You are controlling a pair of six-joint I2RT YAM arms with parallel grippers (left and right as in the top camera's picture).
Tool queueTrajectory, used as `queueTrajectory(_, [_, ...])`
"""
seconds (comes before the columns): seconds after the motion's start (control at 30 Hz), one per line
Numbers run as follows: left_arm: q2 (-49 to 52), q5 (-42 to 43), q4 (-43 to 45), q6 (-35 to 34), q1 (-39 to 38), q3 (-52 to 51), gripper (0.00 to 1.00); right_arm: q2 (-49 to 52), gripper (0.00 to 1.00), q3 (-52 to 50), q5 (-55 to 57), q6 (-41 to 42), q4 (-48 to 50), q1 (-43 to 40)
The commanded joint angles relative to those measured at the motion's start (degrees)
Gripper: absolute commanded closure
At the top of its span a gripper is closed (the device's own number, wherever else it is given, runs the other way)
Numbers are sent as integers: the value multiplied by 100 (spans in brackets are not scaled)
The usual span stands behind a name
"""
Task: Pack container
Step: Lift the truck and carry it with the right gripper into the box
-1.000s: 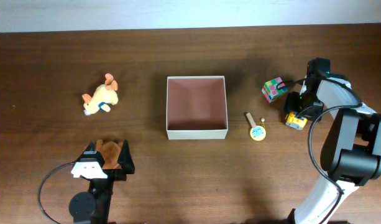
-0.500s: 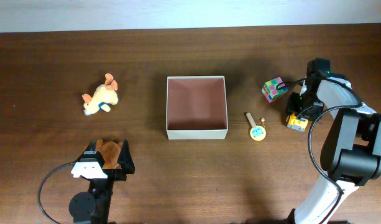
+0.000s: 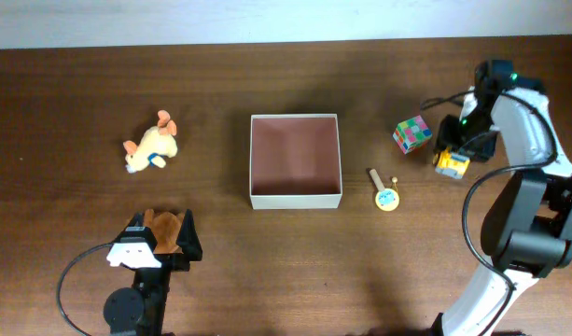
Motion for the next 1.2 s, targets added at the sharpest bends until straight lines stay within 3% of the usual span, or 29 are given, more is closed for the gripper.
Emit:
queueTrajectory(0.0, [-48, 79, -4, 92, 2, -35, 1, 7, 42, 732, -1117, -520, -470, -17])
queueTrajectory(0.3, [-48, 79, -4, 92, 2, -35, 1, -197, 42, 1578, -3523, -1591, -1292, 503])
queueTrajectory(0.6, [-48, 81, -4, 92, 2, -35, 1, -219, 42, 1578, -3740, -1300, -627, 2013])
queueTrajectory(0.7, [-48, 79, -4, 92, 2, -35, 1, -199, 42, 1576, -3353, -787, -114, 2612])
queueTrajectory(0.9, [-48, 81, -4, 92, 2, -35, 1, -37, 42, 1537, -1412, 772, 750, 3866])
queueTrajectory(1.17, [-48, 79, -4, 92, 2, -35, 1, 503, 42, 1517, 638, 2262, 1255, 4839])
